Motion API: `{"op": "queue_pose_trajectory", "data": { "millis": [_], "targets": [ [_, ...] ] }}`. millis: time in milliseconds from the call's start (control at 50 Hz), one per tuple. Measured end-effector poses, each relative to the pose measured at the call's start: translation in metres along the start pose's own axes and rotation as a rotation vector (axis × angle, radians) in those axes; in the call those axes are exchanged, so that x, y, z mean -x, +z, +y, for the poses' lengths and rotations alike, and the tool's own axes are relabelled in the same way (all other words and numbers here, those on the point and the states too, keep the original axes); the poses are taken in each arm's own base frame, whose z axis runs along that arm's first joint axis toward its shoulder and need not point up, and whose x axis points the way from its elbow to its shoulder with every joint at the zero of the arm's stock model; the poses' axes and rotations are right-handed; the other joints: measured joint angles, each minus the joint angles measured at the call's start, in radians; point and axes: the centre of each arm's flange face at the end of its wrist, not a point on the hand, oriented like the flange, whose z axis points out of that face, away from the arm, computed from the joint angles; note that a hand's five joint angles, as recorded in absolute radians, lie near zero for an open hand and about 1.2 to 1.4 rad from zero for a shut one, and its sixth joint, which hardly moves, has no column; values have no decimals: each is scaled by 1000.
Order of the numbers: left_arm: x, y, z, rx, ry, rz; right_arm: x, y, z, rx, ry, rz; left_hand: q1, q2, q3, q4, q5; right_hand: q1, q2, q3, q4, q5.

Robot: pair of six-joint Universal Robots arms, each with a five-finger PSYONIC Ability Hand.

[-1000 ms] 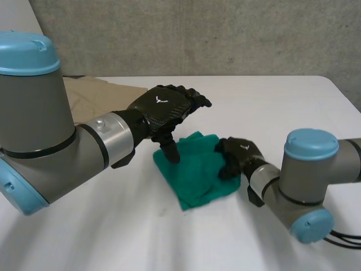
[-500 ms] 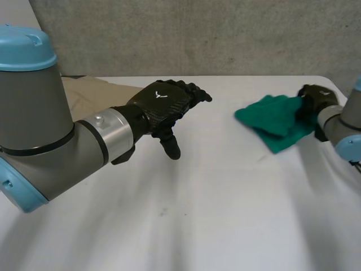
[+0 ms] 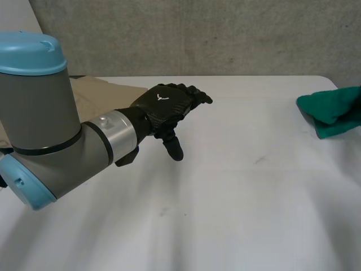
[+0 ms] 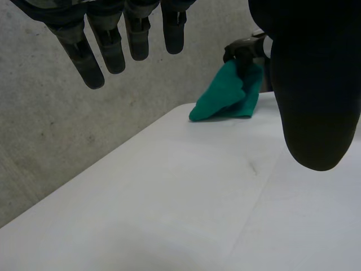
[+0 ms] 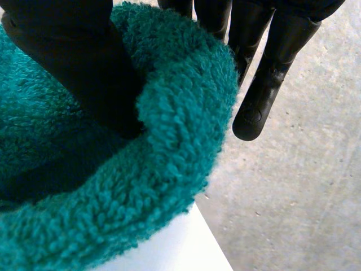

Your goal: Fold the laundry.

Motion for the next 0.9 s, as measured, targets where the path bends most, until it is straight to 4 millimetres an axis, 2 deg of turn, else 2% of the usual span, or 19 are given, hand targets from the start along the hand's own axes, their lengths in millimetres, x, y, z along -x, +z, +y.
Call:
{"op": "queue_pose_trajectory", "data": {
  "millis": [20,60,120,140,200,360,420,440,520,540,580,640,660,680,780,800,820,840,900],
  "targets": [
    [0,0,0,0,0,-1,-2,0,1,3,-7,3,0,0,0,0,0,0,0,0,0,0],
    [0,0,0,0,0,-3,-6,0,5,19,-27,8,0,0,0,0,0,-240,-349,-359,-337,-303],
    [0,0,0,0,-1,-5,-12,-1,9,50,-50,15,0,0,0,0,0,-438,-557,-564,-563,-525],
    [0,0,0,0,-1,-5,-13,-1,10,58,-56,17,0,0,0,0,0,-628,-809,-823,-821,-773],
    [0,0,0,1,-5,-6,-20,-5,14,119,-87,22,0,0,0,0,0,-676,-927,-970,-951,-884],
    [1,-1,3,11,-27,-7,-25,-19,2,230,-173,18,0,0,0,0,0,-676,-927,-970,-951,-884],
    [0,-2,5,17,-33,-7,-26,-24,-15,236,-243,27,0,0,0,0,0,-676,-927,-970,-951,-884],
    [0,-2,5,19,-35,-6,-28,-26,-31,220,-313,50,0,0,0,0,0,-676,-927,-970,-951,-884],
    [0,-4,6,22,-36,-5,-34,-28,-63,170,-446,107,0,0,0,0,0,-676,-927,-970,-951,-884],
    [0,-4,6,22,-36,-5,-34,-28,-63,170,-446,107,0,0,0,0,0,-676,-927,-970,-951,-884],
    [-1,-5,4,17,-35,-6,-38,-29,-100,81,-587,182,0,0,0,0,0,-676,-927,-970,-951,-884],
    [-1,-8,-1,4,-30,-10,-39,-30,-140,-34,-689,257,0,0,0,0,0,-676,-927,-970,-951,-884],
    [-1,-8,-1,4,-30,-10,-39,-30,-140,-34,-689,257,0,0,0,0,0,-676,-927,-970,-951,-884],
    [0,-10,-4,-8,-25,-14,-37,-33,-164,-107,-722,292,0,0,0,0,0,-676,-927,-970,-951,-884],
    [2,-12,-10,-33,-17,-25,-22,-42,-195,-211,-724,303,0,0,0,0,0,-676,-927,-970,-951,-884],
    [8,-13,-16,-62,-6,-53,1,-52,-210,-275,-687,251,0,0,0,0,0,-676,-927,-970,-951,-884],
    [8,-13,-16,-62,-6,-53,1,-52,-210,-275,-687,251,0,0,0,0,0,-676,-927,-970,-951,-884],
    [17,-15,-21,-93,8,-97,36,-68,-219,-322,-619,141,0,0,0,0,0,-676,-927,-970,-951,-884],
    [31,-15,-26,-131,25,-157,70,-86,-217,-331,-551,4,0,0,0,0,0,-676,-927,-970,-951,-884]
  ]
}}
